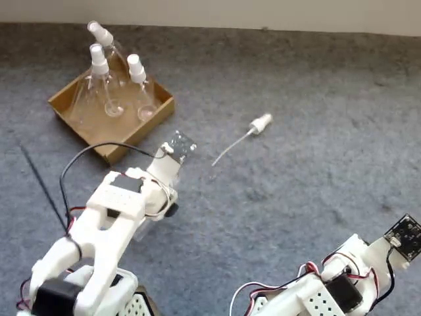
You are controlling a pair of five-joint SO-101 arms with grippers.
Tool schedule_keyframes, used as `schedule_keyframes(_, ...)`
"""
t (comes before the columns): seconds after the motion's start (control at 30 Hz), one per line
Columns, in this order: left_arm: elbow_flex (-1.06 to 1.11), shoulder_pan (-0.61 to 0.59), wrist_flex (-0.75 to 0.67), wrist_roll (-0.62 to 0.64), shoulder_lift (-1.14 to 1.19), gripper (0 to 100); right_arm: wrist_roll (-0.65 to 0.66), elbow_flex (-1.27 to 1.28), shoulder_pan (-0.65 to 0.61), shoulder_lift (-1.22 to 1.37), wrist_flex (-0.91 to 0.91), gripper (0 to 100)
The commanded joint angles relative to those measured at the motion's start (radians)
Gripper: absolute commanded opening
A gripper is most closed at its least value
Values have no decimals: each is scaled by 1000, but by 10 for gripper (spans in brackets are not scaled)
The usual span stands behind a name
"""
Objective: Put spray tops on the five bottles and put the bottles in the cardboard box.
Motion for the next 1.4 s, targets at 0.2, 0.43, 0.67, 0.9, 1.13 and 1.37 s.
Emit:
schedule_keyframes(0.2, -137, -13, -15, -6, 105, 220, 6, 134, 7, -10, 7, 5)
schedule_keyframes(0.43, -143, -15, -15, -15, 105, 239, 6, 134, 7, -10, 7, 5)
schedule_keyframes(0.67, -177, -15, 58, -112, 105, 239, 8, 134, 7, -10, 10, 5)
schedule_keyframes(0.9, -386, -7, 358, -114, 116, 239, 8, 134, 7, -10, 10, 5)
schedule_keyframes(1.13, -286, -10, 276, -118, 116, 239, 8, 134, 7, -10, 10, 5)
schedule_keyframes(1.37, -237, -5, 224, -118, 117, 239, 8, 134, 7, -10, 12, 5)
